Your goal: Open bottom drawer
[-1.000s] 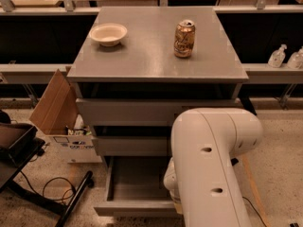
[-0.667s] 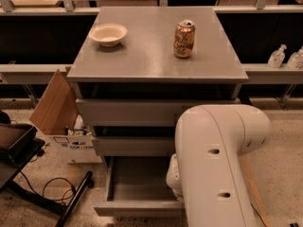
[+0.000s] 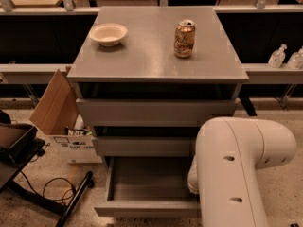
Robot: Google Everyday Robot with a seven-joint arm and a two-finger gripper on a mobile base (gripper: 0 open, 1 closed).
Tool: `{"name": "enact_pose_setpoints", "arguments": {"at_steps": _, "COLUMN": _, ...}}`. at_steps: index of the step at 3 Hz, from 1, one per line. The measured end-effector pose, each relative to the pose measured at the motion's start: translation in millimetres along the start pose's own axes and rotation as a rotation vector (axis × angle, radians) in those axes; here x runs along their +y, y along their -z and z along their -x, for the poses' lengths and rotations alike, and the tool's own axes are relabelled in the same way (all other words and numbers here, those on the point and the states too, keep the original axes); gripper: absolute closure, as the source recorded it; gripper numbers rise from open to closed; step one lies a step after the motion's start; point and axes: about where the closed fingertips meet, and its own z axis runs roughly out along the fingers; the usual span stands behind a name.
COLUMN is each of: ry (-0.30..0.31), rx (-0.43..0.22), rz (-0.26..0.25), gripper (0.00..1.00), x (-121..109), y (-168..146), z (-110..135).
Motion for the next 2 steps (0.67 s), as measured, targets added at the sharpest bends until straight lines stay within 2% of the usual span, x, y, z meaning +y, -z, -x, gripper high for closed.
{"name": "enact_pose_setpoints", "arguments": {"at_steps": 1, "ry": 0.006, "rx": -0.067, "rz": -0.006, "gripper": 1.00, "x": -8.0, "y": -34.8, "z": -7.7}}
{"name": "enact_pose_setpoints", "arguments": {"at_steps": 2, "ry": 0.010, "rx": -0.116, "rz": 0.021, "gripper": 1.00, "x": -4.9, "y": -92.9, "z": -2.3}}
